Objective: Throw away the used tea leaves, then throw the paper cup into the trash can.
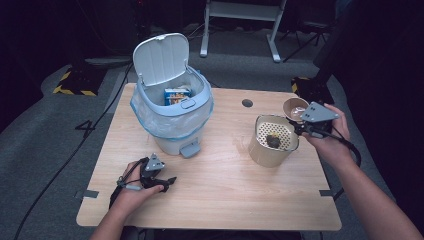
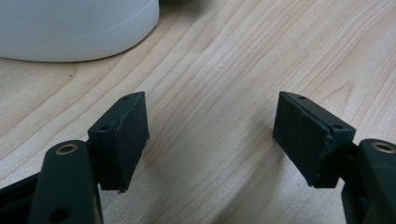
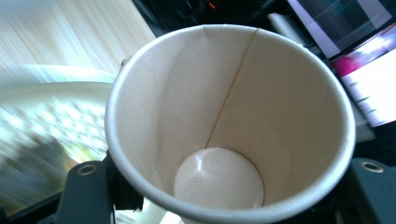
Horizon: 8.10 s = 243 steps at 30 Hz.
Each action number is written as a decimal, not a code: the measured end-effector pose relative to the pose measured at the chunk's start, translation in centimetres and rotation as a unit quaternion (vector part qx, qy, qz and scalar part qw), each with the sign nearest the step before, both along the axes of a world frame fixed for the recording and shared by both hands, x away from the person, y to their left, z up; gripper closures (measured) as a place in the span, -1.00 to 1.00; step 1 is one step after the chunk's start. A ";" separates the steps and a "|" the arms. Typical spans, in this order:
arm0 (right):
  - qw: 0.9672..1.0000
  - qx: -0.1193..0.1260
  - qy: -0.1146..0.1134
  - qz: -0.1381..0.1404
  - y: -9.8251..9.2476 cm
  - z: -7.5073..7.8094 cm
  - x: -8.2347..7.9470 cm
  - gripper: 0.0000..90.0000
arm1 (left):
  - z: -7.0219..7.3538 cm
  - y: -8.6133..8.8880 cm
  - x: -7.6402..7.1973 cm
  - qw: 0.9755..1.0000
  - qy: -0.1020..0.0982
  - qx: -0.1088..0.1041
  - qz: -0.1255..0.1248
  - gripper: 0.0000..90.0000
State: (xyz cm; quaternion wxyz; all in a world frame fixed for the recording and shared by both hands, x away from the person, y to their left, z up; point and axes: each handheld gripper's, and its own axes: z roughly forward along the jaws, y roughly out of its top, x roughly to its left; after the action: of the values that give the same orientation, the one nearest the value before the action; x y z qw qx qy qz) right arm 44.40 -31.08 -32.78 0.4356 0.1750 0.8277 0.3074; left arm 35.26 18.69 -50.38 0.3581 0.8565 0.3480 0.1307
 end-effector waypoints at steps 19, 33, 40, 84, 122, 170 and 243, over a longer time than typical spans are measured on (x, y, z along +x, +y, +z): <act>0.934 0.275 0.210 0.090 -2.8 0.7 1.3 -0.29 | 0.0 -0.2 0.1 1.000 -0.002 0.004 0.016 -0.45; 0.932 0.257 0.224 0.119 -2.1 1.6 1.0 -0.29 | 0.0 -0.5 0.4 1.000 0.000 0.005 0.022 -0.51; 0.933 0.254 0.221 0.125 -1.3 2.3 1.0 -0.29 | 0.0 -0.5 0.4 1.000 0.000 0.006 0.021 -0.51; 0.926 0.224 0.220 0.209 13.8 9.7 6.0 -0.31 | 0.0 -0.9 0.4 0.999 0.001 0.003 0.048 -0.50; 0.924 0.212 0.243 0.203 27.7 8.7 9.4 -0.34 | 0.0 -0.9 0.4 0.999 0.003 0.003 0.048 -0.50; 0.940 0.203 0.187 0.200 19.9 12.4 5.0 -0.58 | 0.0 -0.9 0.5 0.999 0.003 0.003 0.051 -0.51; 0.934 0.250 0.257 0.009 -3.8 -9.6 -8.1 -0.44 | 0.0 0.8 0.5 0.997 0.000 0.005 0.071 -0.49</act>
State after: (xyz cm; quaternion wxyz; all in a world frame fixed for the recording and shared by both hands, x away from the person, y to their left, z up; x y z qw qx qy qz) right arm 36.28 -34.89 -42.38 0.1476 0.3436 0.8094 0.4528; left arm 35.75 19.53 -50.38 0.3438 0.8311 0.4079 0.1572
